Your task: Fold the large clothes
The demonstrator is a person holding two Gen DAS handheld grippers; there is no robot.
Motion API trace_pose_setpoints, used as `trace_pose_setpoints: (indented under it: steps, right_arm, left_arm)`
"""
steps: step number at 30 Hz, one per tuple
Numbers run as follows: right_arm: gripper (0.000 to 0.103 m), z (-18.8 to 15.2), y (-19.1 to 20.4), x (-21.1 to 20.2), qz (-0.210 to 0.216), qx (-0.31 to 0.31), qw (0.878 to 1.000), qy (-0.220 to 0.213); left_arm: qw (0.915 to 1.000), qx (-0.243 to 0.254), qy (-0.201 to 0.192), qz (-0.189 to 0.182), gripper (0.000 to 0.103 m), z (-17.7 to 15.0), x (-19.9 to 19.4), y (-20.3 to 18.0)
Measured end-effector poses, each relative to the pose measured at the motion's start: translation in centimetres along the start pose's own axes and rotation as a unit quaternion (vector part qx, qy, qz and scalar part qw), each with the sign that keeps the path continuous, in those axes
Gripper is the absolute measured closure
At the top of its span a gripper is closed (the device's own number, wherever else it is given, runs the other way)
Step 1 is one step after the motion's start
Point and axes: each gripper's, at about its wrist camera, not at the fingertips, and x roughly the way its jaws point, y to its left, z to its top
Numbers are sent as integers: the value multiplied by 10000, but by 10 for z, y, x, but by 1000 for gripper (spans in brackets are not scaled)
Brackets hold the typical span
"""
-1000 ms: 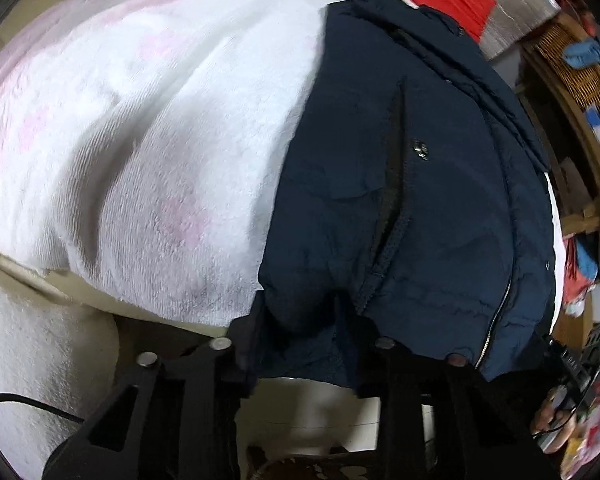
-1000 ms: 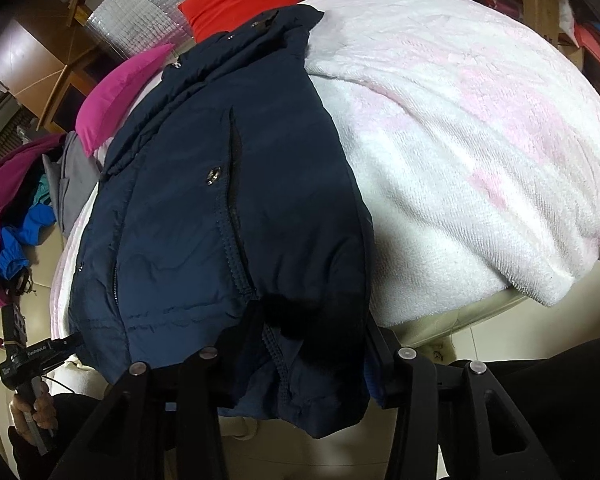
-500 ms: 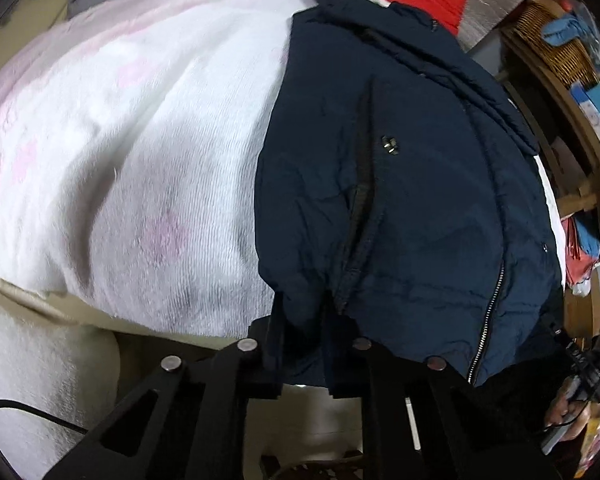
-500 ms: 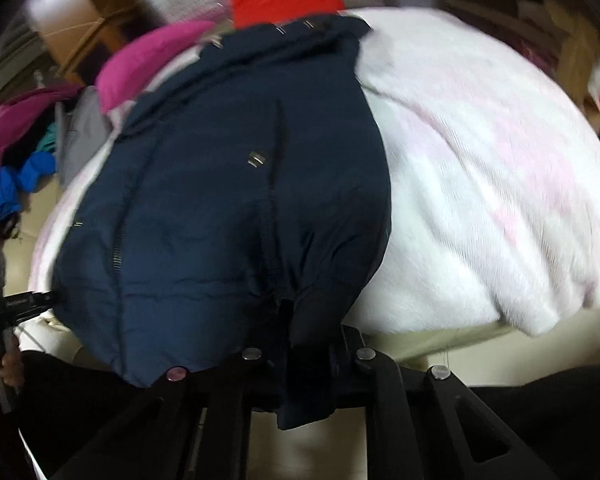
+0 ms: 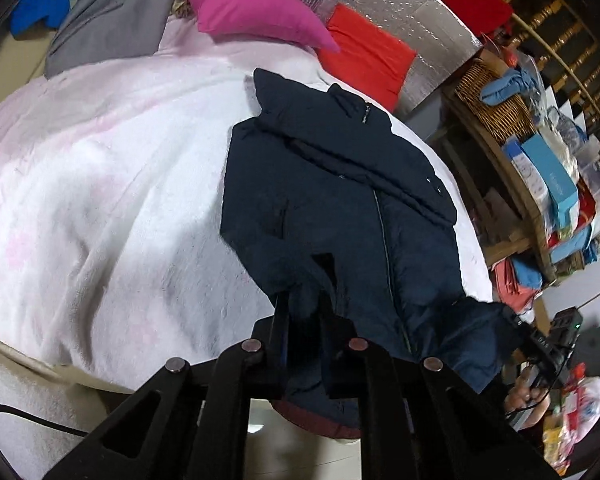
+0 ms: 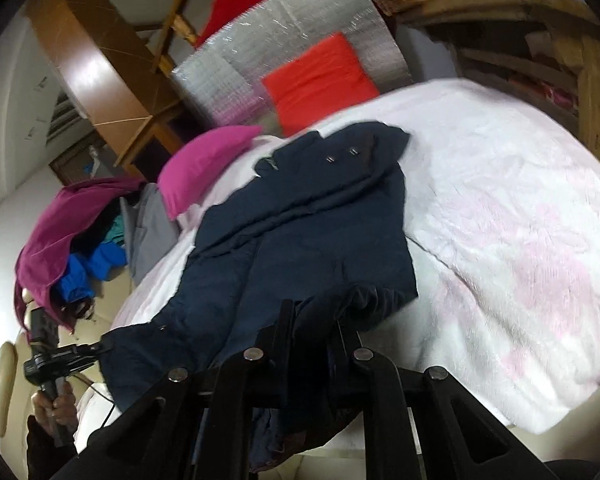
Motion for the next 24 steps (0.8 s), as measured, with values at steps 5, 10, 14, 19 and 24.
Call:
trace_pose_setpoints:
  steps: [5,10,14,19,24]
  right_arm:
    - [90,27,0,-4,71,-79,9998,-156]
    - [90,83,15,-4,-68,-435,9975,-562]
    - [90,142,26,23,-178,-523,9950,-837]
    - [90,218,39,90,-544,-521,9911,-1096]
    - [91,277,28,178,-881,-257,9910,-976]
  left_arm:
    - [9997,-207,-23,-162,91,25,-8,2]
    - [9989,-317,-235,-239,91,83,-12,-2]
    - [9984,-352,-392,-197,91,149,10,-4]
    - [9978,-360,-541,102,91,242,54,-12]
    - [9978,-442,-335,360,91,308,134,-2]
